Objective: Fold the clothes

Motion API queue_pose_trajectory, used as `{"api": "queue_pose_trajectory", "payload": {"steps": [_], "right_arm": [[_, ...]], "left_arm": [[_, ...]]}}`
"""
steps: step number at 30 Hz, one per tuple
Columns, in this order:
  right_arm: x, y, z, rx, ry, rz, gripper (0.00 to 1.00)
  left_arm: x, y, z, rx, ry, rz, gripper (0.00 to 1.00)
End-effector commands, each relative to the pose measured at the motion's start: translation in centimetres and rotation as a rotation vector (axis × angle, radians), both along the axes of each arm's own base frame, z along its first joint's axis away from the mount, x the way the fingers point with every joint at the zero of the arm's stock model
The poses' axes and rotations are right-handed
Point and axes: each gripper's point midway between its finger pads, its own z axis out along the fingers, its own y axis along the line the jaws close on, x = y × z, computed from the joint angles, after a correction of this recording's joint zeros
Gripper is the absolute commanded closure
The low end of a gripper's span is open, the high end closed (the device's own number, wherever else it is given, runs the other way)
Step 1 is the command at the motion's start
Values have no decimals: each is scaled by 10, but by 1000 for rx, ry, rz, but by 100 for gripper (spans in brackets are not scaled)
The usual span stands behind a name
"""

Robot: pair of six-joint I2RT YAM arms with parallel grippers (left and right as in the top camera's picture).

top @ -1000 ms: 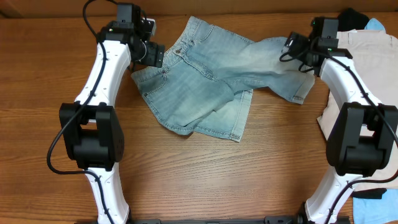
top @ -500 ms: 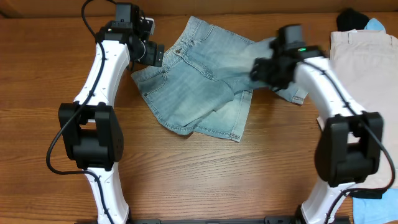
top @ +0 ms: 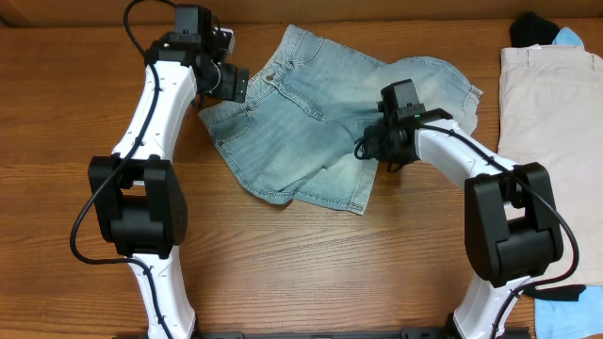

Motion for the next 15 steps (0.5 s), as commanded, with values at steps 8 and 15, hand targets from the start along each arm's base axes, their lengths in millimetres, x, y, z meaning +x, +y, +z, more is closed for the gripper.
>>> {"api": "queue_pose_trajectory", "payload": {"steps": [8,15], "right_arm": [[-2,2,-4,31,19,-48,65],[-14,-19,13,49,97,-193,96]], "left_arm": [[-7,2,0,6,36,-19,0],[-15,3,-3,8,68,-15,4]]}}
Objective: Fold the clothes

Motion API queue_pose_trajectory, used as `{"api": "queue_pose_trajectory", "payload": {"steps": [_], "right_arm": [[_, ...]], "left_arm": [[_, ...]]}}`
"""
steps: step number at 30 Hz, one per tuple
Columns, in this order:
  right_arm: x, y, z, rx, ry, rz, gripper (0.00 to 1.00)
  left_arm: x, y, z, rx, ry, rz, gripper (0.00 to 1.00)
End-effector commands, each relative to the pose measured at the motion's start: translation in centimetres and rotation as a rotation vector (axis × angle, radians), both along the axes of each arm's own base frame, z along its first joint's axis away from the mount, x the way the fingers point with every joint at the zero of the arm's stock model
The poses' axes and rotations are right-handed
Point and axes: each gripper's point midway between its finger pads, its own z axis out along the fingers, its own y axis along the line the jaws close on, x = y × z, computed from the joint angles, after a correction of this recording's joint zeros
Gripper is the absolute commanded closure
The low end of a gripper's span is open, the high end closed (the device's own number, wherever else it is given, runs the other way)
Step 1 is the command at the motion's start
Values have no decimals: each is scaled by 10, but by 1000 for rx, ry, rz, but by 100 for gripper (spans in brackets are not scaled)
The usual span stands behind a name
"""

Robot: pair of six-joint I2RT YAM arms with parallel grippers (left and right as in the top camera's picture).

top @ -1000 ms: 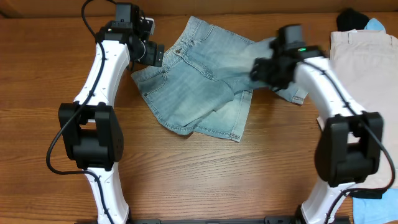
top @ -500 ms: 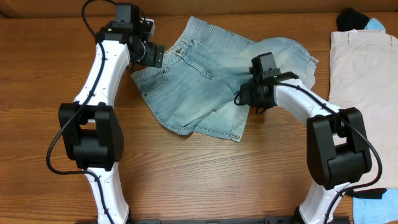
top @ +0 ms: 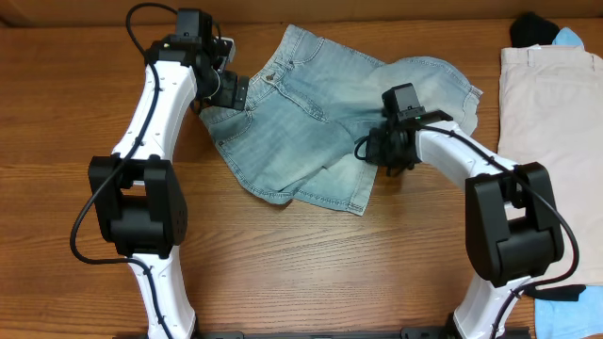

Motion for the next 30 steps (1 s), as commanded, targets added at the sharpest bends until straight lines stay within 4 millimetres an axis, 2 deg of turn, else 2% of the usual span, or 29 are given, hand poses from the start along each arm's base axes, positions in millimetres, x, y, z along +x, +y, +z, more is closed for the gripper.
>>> {"api": "queue_pose_trajectory", "payload": {"steps": [1,4,7,10,12,13,15,17,21,25,30], "right_arm": [[-4,-23,25,17,30,-121,96],[-14,-51,49,-9,42,-186,96],[-34,-86,72,-31,75,-269,96],[-38,-99,81,-15,68,-274,96],[-28,-89,84,40,21,-186,94],[-22,-82,84,61,-6,-147,90],[-11,-66,81,59,-58,-83,60],[2,-45,75,40,-109,-5,41],[21,-22,45,-37,-146,57,39],[28,-11,19,-66,-142,81,39],[41,-6,-3,-64,-161,89,44]], "left_arm": [[2,2,5,4,-7,-10,4],[1,8,4,29,2,1,4],[0,14,3,50,7,12,4],[2,14,4,48,-4,13,3],[8,13,6,46,-30,13,3],[12,13,8,45,-46,14,3],[18,12,10,42,-74,14,3],[19,12,11,42,-80,15,2],[24,12,13,41,-101,15,0],[24,12,13,40,-103,15,0],[25,12,14,41,-104,16,0]]}}
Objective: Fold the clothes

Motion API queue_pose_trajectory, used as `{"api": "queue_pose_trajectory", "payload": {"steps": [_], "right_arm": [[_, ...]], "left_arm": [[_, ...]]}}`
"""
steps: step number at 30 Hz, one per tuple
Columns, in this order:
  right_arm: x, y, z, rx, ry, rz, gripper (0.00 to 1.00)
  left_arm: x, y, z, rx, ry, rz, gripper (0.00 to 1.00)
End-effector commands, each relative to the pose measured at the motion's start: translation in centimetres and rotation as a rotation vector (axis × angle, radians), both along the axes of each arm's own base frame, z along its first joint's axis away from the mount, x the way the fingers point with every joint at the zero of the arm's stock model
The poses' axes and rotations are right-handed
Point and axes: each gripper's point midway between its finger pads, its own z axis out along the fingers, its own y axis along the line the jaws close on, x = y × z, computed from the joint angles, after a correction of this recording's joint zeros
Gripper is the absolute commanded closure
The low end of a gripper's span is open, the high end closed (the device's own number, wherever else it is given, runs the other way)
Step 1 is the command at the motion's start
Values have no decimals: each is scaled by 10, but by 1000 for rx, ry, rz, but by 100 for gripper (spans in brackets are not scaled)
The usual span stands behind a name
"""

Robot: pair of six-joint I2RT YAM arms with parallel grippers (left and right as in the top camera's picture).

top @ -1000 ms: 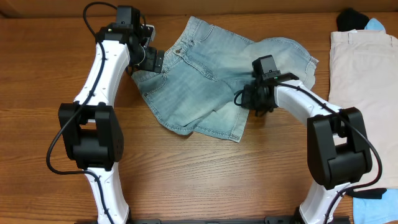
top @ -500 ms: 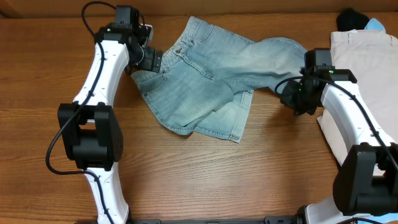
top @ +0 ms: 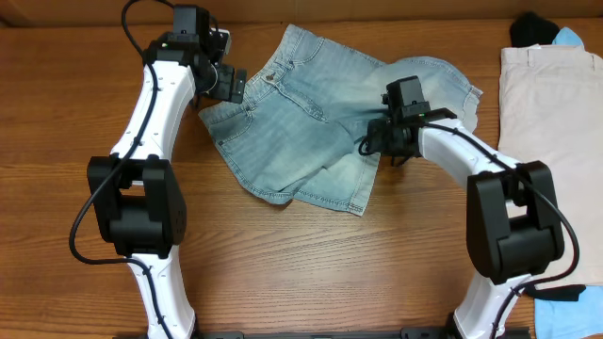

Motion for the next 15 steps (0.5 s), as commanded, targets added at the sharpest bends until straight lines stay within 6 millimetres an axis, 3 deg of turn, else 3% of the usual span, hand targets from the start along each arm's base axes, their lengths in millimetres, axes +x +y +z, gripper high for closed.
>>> {"api": "queue_pose_trajectory", "payload": {"steps": [1,6,7,8,10,12,15], "right_arm": [[1,-1,-21,-25,21,5,44],[-5,3,-36,-29,58,15,53],[-6,6,-36,-29,58,22,60],[-7,9,-36,-29,59,26,75],[-11,11,-36,-21,77,-1,90],[-16,9,-34,-16,106,-35,96],[-24,0,-20,-14,137,-80,96]], "left_arm": [[6,3,6,12,-23,-6,0],[6,3,6,12,-23,-6,0],[6,3,6,12,-23,-6,0],[6,3,6,12,-23,-6,0],[6,3,6,12,-23,-6,0],[6,3,6,12,-22,-6,1],[6,3,6,12,-23,-6,1]]}}
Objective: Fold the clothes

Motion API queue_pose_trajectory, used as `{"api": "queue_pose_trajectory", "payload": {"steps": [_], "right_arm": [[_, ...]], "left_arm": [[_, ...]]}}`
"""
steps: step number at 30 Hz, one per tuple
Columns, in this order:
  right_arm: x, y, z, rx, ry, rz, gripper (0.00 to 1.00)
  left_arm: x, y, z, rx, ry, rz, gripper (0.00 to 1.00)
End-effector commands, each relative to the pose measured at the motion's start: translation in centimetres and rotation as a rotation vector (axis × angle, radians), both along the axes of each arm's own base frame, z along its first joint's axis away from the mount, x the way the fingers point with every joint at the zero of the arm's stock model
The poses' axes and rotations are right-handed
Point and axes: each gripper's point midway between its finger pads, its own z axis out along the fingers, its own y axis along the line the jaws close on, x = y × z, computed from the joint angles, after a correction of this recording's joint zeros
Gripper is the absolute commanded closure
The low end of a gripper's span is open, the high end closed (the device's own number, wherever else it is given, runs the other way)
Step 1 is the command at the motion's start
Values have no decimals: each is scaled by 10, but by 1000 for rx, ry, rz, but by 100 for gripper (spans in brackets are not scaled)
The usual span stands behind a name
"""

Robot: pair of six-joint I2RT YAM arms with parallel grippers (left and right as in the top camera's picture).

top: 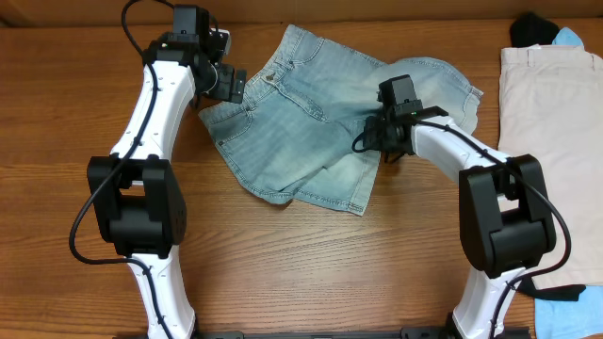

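Light blue denim shorts (311, 132) lie spread and rumpled on the wooden table (283, 273), waistband toward the far left, one leg bunched at the right. My left gripper (234, 85) sits at the left end of the waistband, touching the fabric. Over the middle of the shorts, by the bunched right leg, my right gripper (372, 139) points left. In this overhead view both sets of fingers are too small and dark to tell whether they are open or shut.
A folded beige garment (551, 122) lies along the right edge, with a black item (532, 28) and a light blue item (568, 38) behind it. Another blue cloth (561, 294) pokes out at the near right corner.
My right gripper has shifted slightly left and farther away over the shorts. The left gripper and the shorts look unchanged.
My left gripper was at the waistband's left end, then a little nearer on the fabric, then back at the waistband. My right gripper stayed over the shorts' middle, creeping slightly away. The shorts have kept their shape throughout.
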Motion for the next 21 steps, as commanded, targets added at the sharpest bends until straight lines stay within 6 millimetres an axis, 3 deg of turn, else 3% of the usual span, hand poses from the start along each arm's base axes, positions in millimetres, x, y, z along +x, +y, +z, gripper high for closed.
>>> {"api": "queue_pose_trajectory", "payload": {"steps": [1,4,6,9,13,16,18,21], "right_arm": [[-29,-19,4,-7,116,-80,96],[-41,-51,41,-6,132,-151,96],[-65,-84,64,-17,184,-228,96],[-94,-128,75,-57,264,-317,96],[-94,-129,75,-30,268,-298,94],[-97,-128,74,-30,276,-295,59],[-101,-127,71,-26,292,-293,50],[-108,-127,59,-33,308,-269,48]], "left_arm": [[6,3,6,11,-23,-7,2],[6,3,6,11,-24,-6,2],[6,3,6,12,-25,-7,2],[9,3,8,10,-37,-7,2],[15,2,11,7,-66,-8,2],[16,-1,11,0,-67,-14,2],[15,0,11,1,-67,-14,2],[15,-1,11,0,-66,-13,2]]}}
